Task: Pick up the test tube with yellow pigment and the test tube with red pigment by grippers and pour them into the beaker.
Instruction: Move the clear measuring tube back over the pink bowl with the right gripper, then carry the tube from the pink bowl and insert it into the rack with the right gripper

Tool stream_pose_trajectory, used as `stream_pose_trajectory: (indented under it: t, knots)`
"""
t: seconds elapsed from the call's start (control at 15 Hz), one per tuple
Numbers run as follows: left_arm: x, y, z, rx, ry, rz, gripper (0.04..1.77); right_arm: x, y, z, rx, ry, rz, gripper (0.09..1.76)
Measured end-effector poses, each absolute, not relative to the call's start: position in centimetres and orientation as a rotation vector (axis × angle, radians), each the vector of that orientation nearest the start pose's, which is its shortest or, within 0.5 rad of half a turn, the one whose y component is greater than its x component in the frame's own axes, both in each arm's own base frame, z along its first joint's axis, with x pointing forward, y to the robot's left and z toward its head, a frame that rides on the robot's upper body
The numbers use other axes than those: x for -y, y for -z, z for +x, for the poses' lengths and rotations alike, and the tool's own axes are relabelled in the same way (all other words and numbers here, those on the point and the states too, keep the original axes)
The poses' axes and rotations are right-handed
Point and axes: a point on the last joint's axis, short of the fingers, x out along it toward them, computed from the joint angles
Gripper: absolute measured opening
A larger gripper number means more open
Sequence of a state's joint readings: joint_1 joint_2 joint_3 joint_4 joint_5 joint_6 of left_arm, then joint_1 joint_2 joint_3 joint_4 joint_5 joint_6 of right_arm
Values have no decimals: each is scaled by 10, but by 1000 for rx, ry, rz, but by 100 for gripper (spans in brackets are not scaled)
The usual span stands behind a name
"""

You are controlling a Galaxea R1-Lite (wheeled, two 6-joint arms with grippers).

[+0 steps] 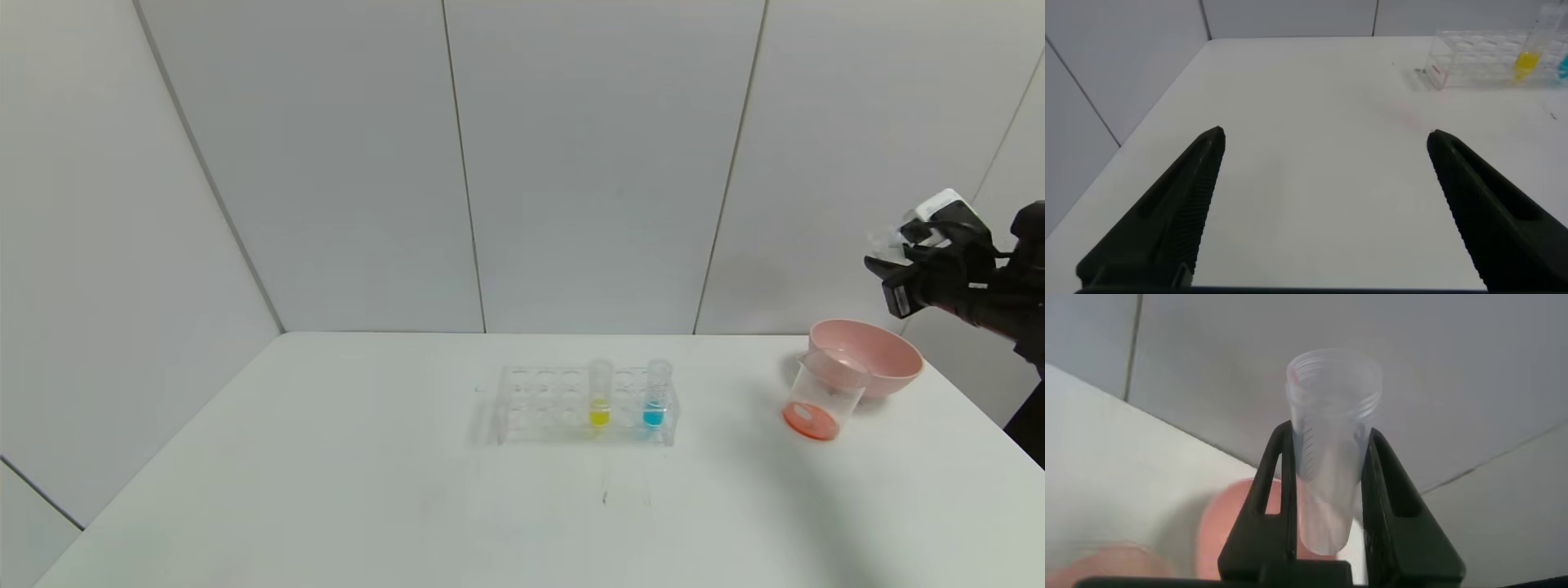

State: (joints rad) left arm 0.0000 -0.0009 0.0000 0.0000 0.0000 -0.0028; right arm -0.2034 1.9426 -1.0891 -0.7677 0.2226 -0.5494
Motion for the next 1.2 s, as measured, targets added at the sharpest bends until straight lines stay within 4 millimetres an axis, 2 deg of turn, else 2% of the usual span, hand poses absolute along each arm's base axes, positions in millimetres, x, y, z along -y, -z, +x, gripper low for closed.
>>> stream_pose_trajectory:
  t: [0.2,0.47,0.6,0.73,0.87,1.07,1.2]
  knots:
    - [0,-75,-23,1,0,-3,176,84,-173,377,-127,-3,-259,52]
    - [0,-75,-23,1,0,-3,176,103,-142,375,-204,55,-56,52]
    - [0,-75,-23,1,0,-3,176,110,-131,375,-229,71,-12,54]
    - [0,-75,-23,1,0,-3,176,113,-125,376,-242,75,-10,81]
    - [0,-75,-23,1,0,-3,176,114,-120,376,-256,75,-10,101]
    - [0,-75,-23,1,0,-3,176,113,-121,374,-256,72,-10,124]
    - [0,-75,-23,1,0,-3,176,110,-131,371,-237,70,-4,134]
